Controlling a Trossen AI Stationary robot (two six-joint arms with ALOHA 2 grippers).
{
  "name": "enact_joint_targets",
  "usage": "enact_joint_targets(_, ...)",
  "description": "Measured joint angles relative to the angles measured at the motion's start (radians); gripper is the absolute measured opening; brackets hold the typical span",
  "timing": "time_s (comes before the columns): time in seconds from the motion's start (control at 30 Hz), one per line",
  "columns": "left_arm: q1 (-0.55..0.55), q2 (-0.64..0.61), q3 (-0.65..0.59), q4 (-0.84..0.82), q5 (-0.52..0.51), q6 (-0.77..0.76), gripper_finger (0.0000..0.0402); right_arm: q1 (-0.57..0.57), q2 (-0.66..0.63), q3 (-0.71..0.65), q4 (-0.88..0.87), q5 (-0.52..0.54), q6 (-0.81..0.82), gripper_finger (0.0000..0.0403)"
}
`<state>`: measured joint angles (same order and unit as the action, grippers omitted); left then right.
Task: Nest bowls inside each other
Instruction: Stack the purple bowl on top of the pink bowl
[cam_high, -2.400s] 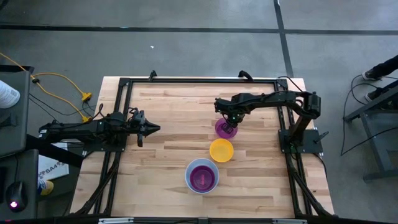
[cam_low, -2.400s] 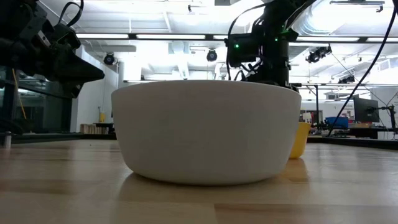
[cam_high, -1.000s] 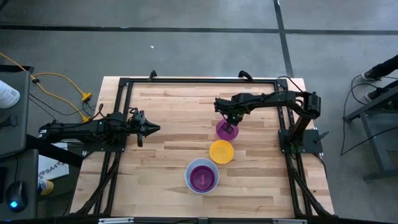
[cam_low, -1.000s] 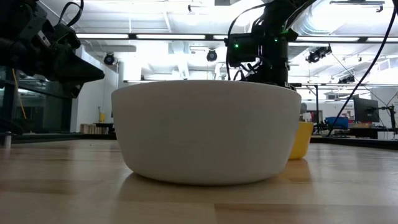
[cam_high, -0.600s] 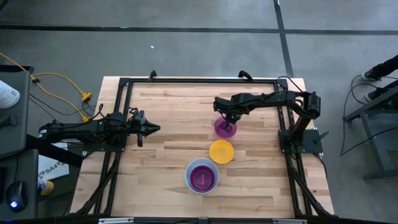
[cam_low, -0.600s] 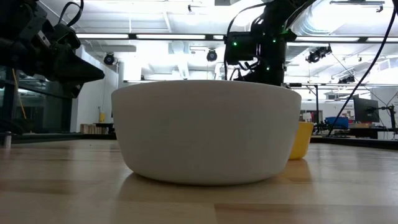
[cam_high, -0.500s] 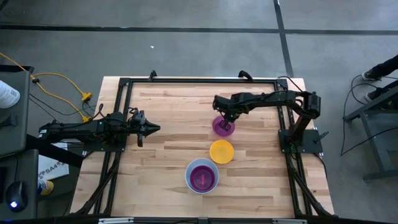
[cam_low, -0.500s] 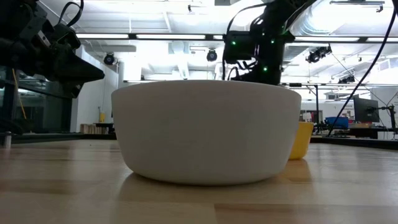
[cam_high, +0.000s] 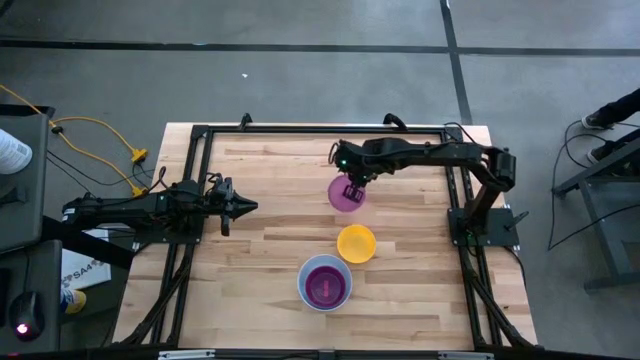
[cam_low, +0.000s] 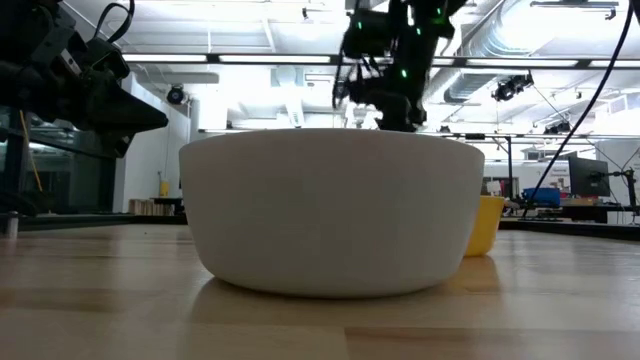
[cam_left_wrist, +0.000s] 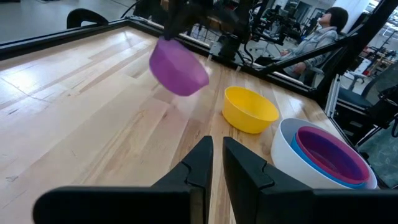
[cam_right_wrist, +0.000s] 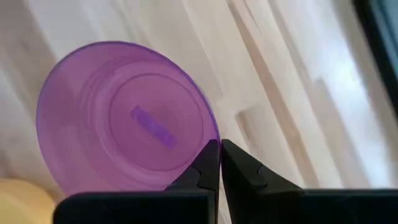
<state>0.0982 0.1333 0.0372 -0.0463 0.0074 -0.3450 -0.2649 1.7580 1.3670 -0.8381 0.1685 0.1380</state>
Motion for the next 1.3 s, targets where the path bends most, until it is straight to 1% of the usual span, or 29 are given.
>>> enact_joint_targets(0.13,0.000,0.000,0.000,0.000,0.000,0.000,0.0038,0.040,0.000,0.079,-0.076,0.036,-0.020,0.0003)
enact_joint_targets(0.23,0.000,0.000,0.000,0.000,0.000,0.000,0.0038,0.069,-0.001,0.105,-0.104,0.032,-0.030,0.0003)
enact_joint_targets(0.27,0.000,0.000,0.000,0.000,0.000,0.000,0.0038,0.078,-0.001,0.107,-0.110,0.021,-0.030,0.0003)
enact_joint_targets(0.43,0.000,0.000,0.000,0.000,0.000,0.000,0.0038,0.111,-0.001,0.107,-0.143,-0.098,0.019,0.0003)
enact_joint_targets(0.53,0.000,0.000,0.000,0.000,0.000,0.000,0.0038,0.138,-0.001,0.107,-0.155,-0.114,0.036,0.0003)
enact_joint_targets(0.67,0.000,0.000,0.000,0.000,0.000,0.000,0.0038,0.169,-0.001,0.107,-0.156,-0.164,0.052,0.0003)
enact_joint_targets(0.87,0.000,0.000,0.000,0.000,0.000,0.000,0.0038,0.227,-0.001,0.107,-0.154,-0.187,0.064,0.0003)
enact_joint_targets(1.1,0.000,0.000,0.000,0.000,0.000,0.000,0.0038,0.255,-0.001,0.107,-0.145,-0.324,0.119,0.0003)
enact_joint_targets(1.2,0.000,0.000,0.000,0.000,0.000,0.000,0.0038,0.263,-0.001,0.107,-0.139,-0.349,0.131,0.0003)
enact_joint_targets(1.3,0.000,0.000,0.000,0.000,0.000,0.000,0.0038,0.273,0.000,0.107,-0.125,-0.353,0.132,0.0003)
